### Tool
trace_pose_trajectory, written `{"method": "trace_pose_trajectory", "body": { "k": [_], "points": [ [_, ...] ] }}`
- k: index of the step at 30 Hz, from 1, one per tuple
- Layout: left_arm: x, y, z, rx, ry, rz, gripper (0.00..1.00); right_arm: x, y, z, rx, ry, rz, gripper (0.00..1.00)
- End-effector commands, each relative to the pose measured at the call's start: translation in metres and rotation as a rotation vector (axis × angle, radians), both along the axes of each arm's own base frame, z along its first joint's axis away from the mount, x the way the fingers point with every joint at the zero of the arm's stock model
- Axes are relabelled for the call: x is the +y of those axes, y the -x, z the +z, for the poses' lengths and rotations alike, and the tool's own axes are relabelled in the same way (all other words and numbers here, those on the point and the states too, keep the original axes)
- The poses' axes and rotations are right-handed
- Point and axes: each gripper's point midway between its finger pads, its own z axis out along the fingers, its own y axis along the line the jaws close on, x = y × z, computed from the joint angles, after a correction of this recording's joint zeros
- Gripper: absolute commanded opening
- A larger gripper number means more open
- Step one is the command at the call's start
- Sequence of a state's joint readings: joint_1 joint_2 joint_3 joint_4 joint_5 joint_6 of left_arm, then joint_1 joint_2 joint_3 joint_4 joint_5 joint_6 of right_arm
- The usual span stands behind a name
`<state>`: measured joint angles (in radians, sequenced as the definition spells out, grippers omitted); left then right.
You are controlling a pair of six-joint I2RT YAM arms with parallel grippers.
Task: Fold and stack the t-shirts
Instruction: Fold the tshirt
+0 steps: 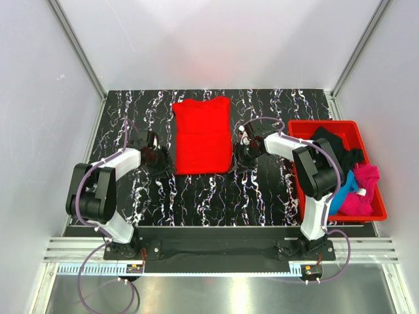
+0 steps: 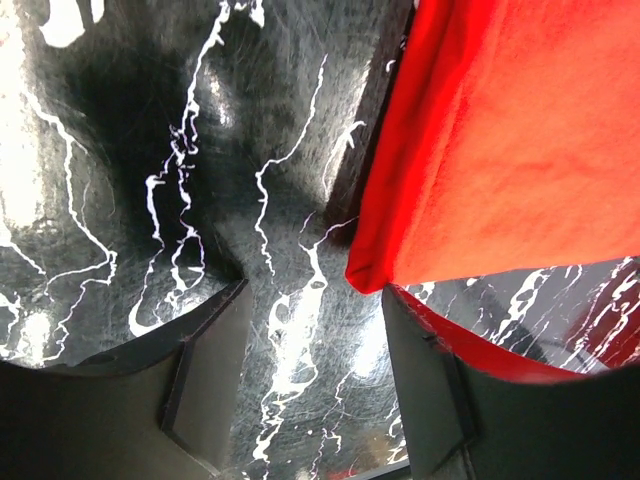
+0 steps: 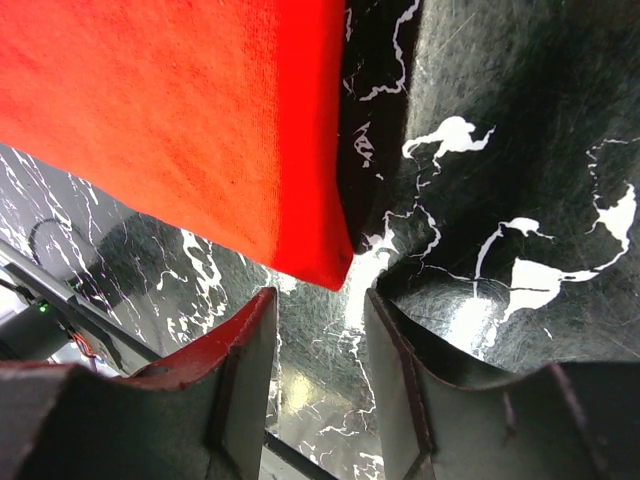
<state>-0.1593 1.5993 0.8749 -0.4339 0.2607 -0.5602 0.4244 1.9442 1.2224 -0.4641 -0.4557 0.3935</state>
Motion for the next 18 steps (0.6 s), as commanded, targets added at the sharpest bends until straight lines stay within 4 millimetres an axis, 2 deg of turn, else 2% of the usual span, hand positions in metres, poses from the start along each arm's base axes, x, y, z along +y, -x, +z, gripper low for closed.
{"method": "trace_pose_trajectory", "body": {
  "k": [1, 5, 9, 15, 18],
  "points": [
    [-0.004, -0.014, 0.002, -0.046, 0.041, -0.004, 0.60, 0.005, -0.013, 0.014, -0.063, -0.032, -0.002, 0.48],
    [-0.008, -0.012, -0.001, -0.040, 0.073, -0.017, 0.57, 0.006, -0.014, 0.010, -0.054, -0.048, 0.006, 0.47],
    [-0.012, -0.008, -0.007, -0.011, 0.129, -0.020, 0.46, 0.007, -0.012, 0.008, -0.034, -0.079, 0.009, 0.44],
    [-0.014, -0.004, -0.014, 0.009, 0.135, -0.037, 0.34, 0.006, -0.014, 0.006, -0.043, -0.094, 0.020, 0.38],
    [-0.016, -0.005, -0.015, 0.016, 0.145, -0.043, 0.17, 0.008, -0.014, 0.004, -0.033, -0.100, 0.026, 0.29]
  ]
}}
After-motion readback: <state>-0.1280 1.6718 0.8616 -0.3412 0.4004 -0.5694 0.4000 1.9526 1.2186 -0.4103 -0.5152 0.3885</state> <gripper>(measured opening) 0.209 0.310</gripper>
